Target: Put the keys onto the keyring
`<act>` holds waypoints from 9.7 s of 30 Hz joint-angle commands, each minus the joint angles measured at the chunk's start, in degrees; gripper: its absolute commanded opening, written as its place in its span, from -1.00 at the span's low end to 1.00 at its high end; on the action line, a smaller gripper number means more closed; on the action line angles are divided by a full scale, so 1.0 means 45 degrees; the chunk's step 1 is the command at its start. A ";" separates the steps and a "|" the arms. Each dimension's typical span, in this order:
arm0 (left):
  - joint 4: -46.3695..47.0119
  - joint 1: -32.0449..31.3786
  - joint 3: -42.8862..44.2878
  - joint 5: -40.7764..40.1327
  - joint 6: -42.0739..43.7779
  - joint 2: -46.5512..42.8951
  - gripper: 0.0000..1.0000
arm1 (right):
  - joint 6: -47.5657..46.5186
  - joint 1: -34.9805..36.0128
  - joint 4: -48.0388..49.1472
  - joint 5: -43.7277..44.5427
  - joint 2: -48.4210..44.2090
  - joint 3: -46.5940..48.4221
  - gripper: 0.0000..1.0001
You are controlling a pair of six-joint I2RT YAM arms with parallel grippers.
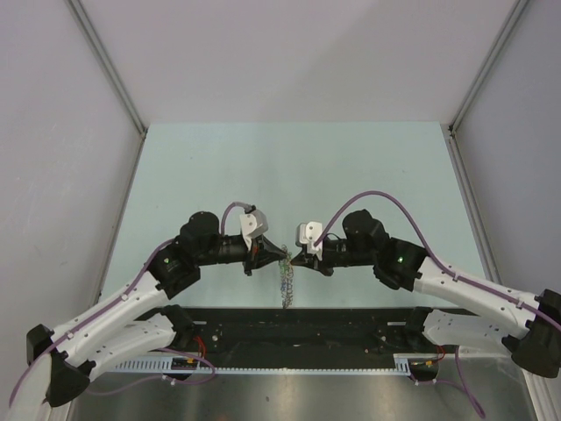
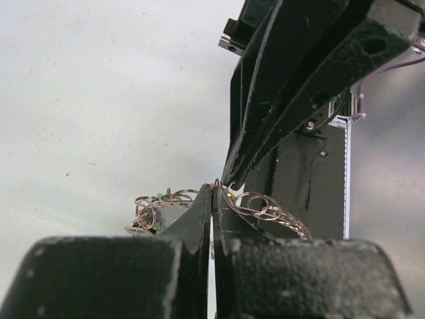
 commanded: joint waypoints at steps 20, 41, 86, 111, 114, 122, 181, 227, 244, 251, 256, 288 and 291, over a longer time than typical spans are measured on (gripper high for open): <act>0.3078 0.0047 -0.1367 -0.2645 -0.2543 -0.2062 -0.99 | -0.0467 0.1108 -0.0237 0.2264 0.0184 0.0881 -1.00; -0.0317 0.0632 -0.0159 0.0534 0.1808 -0.0991 0.13 | -0.1873 0.1284 -0.2543 0.1934 0.0457 0.2640 -1.00; 0.4829 0.0750 -0.2047 -0.1118 -0.3379 -0.1317 -1.00 | -0.0956 0.1674 -0.2407 0.2890 -0.0501 0.1900 -1.00; 0.6576 0.0496 -0.3263 -0.1415 -0.4457 -0.2160 -1.00 | 0.0431 0.1811 0.0366 0.4297 -0.1027 0.0668 -0.33; 0.6517 0.0496 -0.3263 -0.1454 -0.4360 -0.2199 -1.00 | 0.0917 0.1792 0.0698 0.4374 -0.1106 0.0628 -0.21; 0.6439 0.0457 -0.3263 -0.1513 -0.4203 -0.2199 -1.00 | 0.3651 0.1733 0.1773 0.5369 -0.0911 0.0628 -0.13; -0.1505 0.0633 0.0993 0.1393 0.1921 0.0062 0.08 | 0.1569 0.0347 -0.1682 0.2071 0.0085 0.1721 -1.00; -0.2467 0.0282 0.2030 0.4309 0.4998 0.4383 -0.99 | 0.0412 0.0444 -0.1996 0.1678 -0.0265 0.1898 -1.00; -0.0223 0.0321 0.1016 0.1691 0.1345 0.2470 -0.99 | 0.1837 0.0483 -0.1607 0.3925 -0.1768 0.0337 -1.00; 0.2699 0.0321 0.0196 0.0695 -0.1036 0.1279 -0.99 | 0.2638 0.0620 0.0226 0.3594 -0.1926 -0.0933 -1.00; 0.4559 0.0262 -0.0625 0.0031 -0.2111 0.0751 -1.00 | 0.3107 0.0952 0.1556 0.3594 -0.1848 -0.1539 -1.00; 0.4278 -0.0090 -0.2192 -0.5515 -0.3091 -0.2628 0.58 | 0.2619 -0.0707 0.2184 0.4726 -0.1459 -0.0702 -1.00; 0.2911 0.0086 -0.1567 -0.6510 -0.2759 -0.3155 0.76 | 0.2443 -0.1409 0.1560 0.4551 -0.0933 -0.0096 -1.00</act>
